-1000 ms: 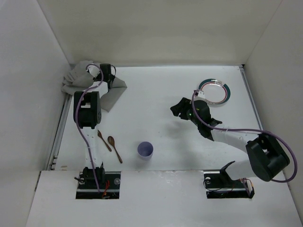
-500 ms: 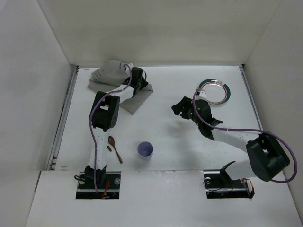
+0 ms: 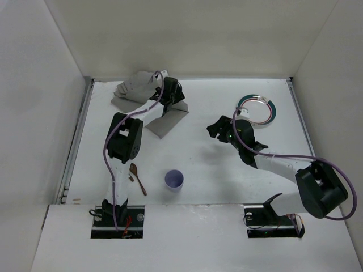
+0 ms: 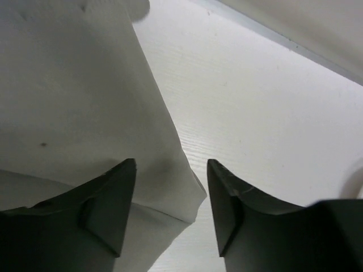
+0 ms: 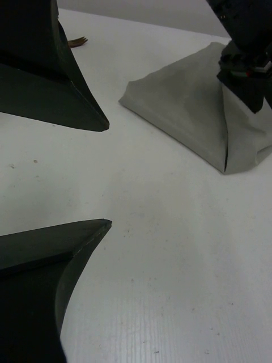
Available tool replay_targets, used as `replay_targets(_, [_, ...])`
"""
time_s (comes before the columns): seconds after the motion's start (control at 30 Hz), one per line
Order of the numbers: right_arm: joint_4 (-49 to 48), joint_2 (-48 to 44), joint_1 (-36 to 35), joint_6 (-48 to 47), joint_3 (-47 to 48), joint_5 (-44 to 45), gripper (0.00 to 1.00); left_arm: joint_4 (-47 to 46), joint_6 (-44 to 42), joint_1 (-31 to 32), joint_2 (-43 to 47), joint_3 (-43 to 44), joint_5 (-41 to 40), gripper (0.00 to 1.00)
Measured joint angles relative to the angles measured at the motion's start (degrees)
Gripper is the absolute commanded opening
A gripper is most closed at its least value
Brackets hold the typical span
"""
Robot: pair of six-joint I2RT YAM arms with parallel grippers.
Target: Set the dinner table for one person
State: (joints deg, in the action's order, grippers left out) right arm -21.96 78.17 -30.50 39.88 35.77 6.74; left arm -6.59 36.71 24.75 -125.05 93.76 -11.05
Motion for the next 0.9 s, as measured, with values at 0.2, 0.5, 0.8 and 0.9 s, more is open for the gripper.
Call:
replay_targets(0.2, [0.00,-0.31,0.28,0.02,-0.07,0.33,0.70,5.20,-9.60,0.92,-1.70,8.83,-9.88,0.59])
replay_targets(0.5, [0.02,-0.92,0.42,0.02,-0.15,0.28,0.72,12.17,-15.28,-1.05,-15.23,29.18,-15.30,0.62])
replay_targets(0.8, [0.00,-0.50,-0.46,-0.02,-0.13,-0.31,0.75,15.78,-17.14,-2.32,-23.26,38.42,-16.65,0.59])
replay_targets(0.9, [0.00,0.04,-0.55,0.00,-0.13,-0.44,0.75,15.93,-17.94,-2.36,-25.55,41.48,-17.40,0.55])
